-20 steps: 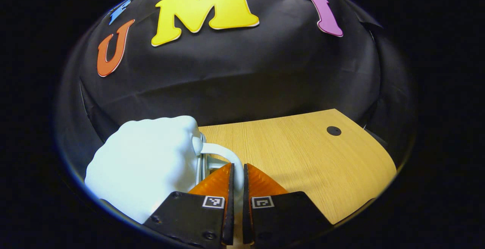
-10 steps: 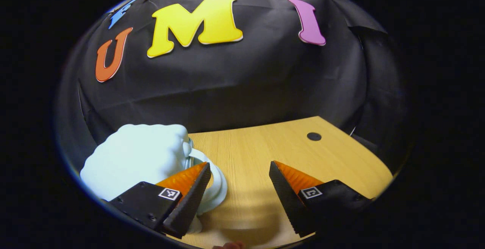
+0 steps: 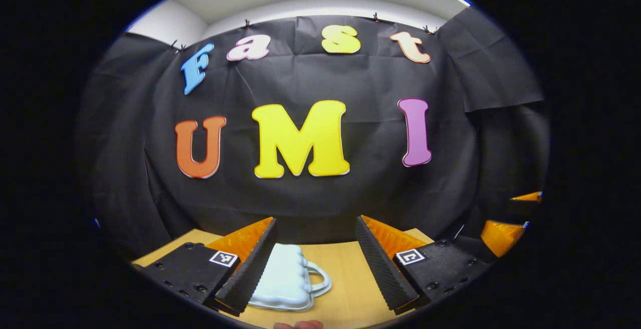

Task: First open the suitcase, pack the skin care products into it, and then close the suitcase.

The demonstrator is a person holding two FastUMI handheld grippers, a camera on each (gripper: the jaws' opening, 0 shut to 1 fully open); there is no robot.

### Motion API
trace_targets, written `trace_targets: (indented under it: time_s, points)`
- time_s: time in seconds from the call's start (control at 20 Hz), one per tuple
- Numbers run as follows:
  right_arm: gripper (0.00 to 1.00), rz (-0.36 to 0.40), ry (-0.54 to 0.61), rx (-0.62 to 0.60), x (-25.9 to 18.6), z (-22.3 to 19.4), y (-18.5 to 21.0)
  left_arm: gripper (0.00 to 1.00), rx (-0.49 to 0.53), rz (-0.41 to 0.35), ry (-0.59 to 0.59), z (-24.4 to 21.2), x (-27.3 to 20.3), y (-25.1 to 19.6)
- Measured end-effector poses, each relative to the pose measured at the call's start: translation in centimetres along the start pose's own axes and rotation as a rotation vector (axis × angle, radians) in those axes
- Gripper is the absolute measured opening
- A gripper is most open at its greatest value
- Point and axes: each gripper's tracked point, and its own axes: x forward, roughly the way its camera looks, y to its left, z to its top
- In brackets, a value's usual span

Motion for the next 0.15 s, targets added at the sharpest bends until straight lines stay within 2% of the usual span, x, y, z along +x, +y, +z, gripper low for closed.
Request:
trace_targets:
  time_s: [0.15]
  points:
    - [0.77, 0.029, -0.040, 0.002, -0.1, 1.3, 1.6, 0.98, -0.057, 0.000, 0.019, 0.2, -1.7, 0.8]
